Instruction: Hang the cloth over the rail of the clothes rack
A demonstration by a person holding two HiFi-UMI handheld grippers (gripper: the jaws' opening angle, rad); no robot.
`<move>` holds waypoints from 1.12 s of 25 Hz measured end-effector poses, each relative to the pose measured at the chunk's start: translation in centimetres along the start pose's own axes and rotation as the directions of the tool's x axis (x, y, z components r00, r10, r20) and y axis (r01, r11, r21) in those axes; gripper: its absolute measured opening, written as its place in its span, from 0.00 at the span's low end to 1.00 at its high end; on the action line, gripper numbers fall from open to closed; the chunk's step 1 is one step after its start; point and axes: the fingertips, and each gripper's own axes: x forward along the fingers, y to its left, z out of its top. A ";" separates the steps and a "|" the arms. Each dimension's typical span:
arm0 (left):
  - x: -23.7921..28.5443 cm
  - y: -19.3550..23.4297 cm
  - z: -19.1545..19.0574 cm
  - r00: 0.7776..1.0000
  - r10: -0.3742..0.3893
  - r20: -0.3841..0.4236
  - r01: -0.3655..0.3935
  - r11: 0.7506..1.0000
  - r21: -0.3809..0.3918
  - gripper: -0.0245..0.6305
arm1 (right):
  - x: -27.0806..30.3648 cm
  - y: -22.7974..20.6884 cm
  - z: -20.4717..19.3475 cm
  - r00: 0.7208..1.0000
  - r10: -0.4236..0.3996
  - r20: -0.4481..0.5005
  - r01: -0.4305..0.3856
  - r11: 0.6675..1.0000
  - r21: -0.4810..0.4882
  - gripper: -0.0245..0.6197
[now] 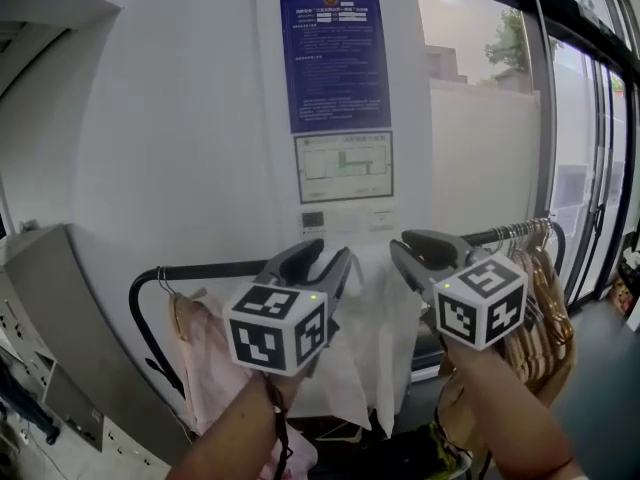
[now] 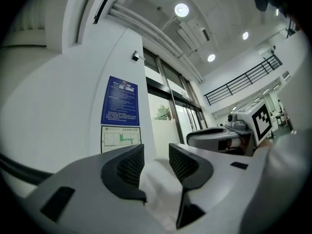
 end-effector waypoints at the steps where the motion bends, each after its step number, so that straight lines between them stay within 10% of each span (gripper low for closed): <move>1: -0.2 -0.2 -1.1 1.000 0.018 -0.009 -0.018 1.000 -0.002 0.29 | -0.3 0.2 -1.5 1.000 -0.004 -0.014 0.004 1.000 0.011 0.17; 9: -0.8 -0.8 -7.6 0.988 0.152 -0.040 -0.154 0.987 -0.045 0.29 | -0.6 2.1 -9.2 0.997 0.027 -0.078 -0.018 0.993 0.115 0.16; 28: -0.4 0.9 -9.7 0.947 0.317 -0.053 -0.314 0.948 0.054 0.10 | 1.6 2.1 -9.4 0.994 0.080 -0.076 -0.068 0.986 0.154 0.07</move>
